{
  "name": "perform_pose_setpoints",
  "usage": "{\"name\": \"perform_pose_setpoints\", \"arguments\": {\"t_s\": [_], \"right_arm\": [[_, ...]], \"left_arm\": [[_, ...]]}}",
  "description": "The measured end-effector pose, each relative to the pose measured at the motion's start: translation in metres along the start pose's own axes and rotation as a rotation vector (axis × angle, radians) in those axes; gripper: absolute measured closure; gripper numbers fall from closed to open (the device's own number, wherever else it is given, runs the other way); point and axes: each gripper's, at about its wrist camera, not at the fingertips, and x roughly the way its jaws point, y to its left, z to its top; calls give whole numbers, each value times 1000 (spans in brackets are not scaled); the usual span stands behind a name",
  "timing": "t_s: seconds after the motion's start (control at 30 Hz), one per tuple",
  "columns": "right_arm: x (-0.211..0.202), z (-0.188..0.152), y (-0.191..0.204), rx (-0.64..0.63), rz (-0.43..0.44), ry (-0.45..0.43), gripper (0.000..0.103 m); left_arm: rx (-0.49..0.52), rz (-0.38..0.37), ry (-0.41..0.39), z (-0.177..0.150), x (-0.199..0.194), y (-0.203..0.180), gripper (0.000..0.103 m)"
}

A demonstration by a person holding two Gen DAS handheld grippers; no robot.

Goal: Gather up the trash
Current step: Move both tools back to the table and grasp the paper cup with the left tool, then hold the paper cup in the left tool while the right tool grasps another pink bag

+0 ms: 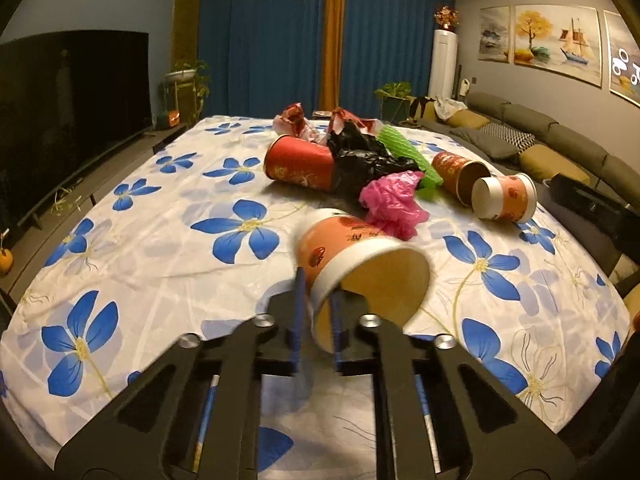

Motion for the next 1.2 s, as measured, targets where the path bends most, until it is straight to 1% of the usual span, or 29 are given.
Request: {"name": "perform_pose_setpoints", "arguments": {"t_s": [0.03, 0.17, 0.33, 0.53, 0.63, 0.83, 0.97, 1.03, 1.1, 1.17, 1.2], "right_arm": [[4, 0, 3, -4, 6, 5, 48], [18, 2, 15, -24, 29, 21, 48], [39, 7, 28, -31, 50, 44, 48], [68, 14, 42, -43, 62, 72, 48], [79, 14, 47, -39, 77, 94, 48], [103, 14, 58, -53, 94, 134, 49], [118, 13, 60, -41, 115, 184, 56], [123, 14, 60, -35, 126, 195, 57], [128, 14, 62, -39, 135, 215, 61], [131, 13, 63, -43, 154, 231, 71], [131, 13, 63, -43, 158, 233, 72]], "left_arm": [[-4, -2, 0, 1, 0, 2, 101], [-24, -8, -15, 5, -2, 10, 101], [-47, -7, -57, 17, -10, 22, 101], [-95, 35, -99, 34, -12, 47, 101], [-111, 54, -107, 40, -10, 56, 101], [-128, 59, -101, 46, -3, 64, 101], [-127, 60, -105, 47, -1, 65, 101], [-130, 60, -103, 48, 1, 66, 101], [-133, 58, -100, 48, 1, 66, 101], [-134, 54, -95, 48, 2, 65, 101], [-132, 52, -93, 48, 2, 64, 101]]}}
